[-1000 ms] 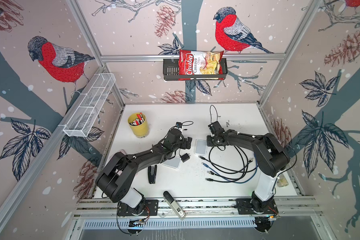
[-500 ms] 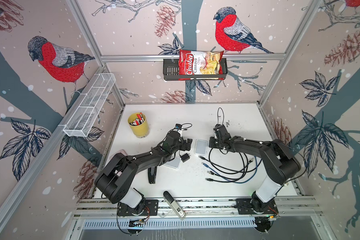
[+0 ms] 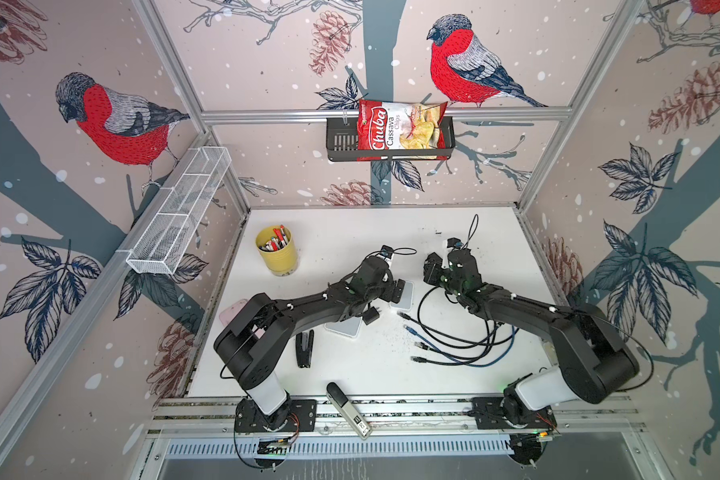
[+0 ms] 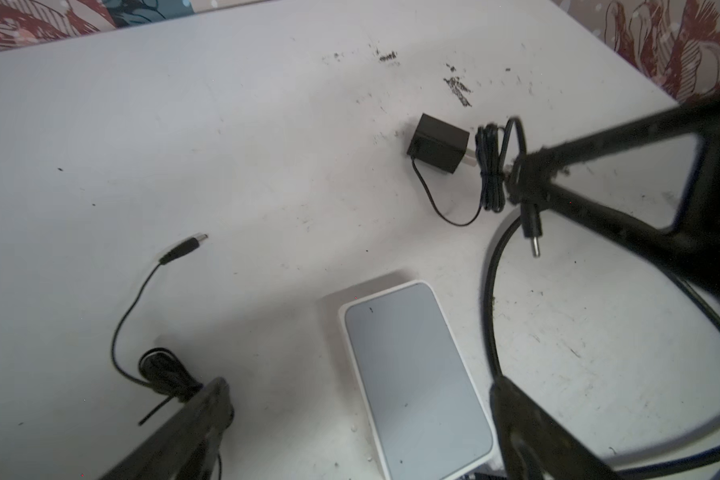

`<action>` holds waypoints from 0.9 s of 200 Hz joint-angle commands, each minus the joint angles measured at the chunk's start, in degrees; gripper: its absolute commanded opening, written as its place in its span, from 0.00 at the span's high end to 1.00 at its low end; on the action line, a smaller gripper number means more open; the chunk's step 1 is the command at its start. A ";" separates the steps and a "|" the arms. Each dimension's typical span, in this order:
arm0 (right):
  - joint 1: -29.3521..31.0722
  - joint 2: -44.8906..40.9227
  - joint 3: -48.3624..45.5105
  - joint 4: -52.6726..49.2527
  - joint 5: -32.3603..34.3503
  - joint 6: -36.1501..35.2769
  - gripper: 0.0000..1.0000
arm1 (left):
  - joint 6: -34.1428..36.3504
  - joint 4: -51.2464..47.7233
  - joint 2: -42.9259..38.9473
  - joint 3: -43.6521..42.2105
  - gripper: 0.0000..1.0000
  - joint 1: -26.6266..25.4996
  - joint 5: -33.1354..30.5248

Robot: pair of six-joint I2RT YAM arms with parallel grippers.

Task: Insert the plug into the switch port
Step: 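Grasp the white router with left gripper while right gripper grips the thin cable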

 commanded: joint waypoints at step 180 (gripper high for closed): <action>-11.27 -8.81 -7.08 0.92 4.97 1.38 0.98 | -13.20 -43.92 25.38 34.26 0.04 -5.81 -8.42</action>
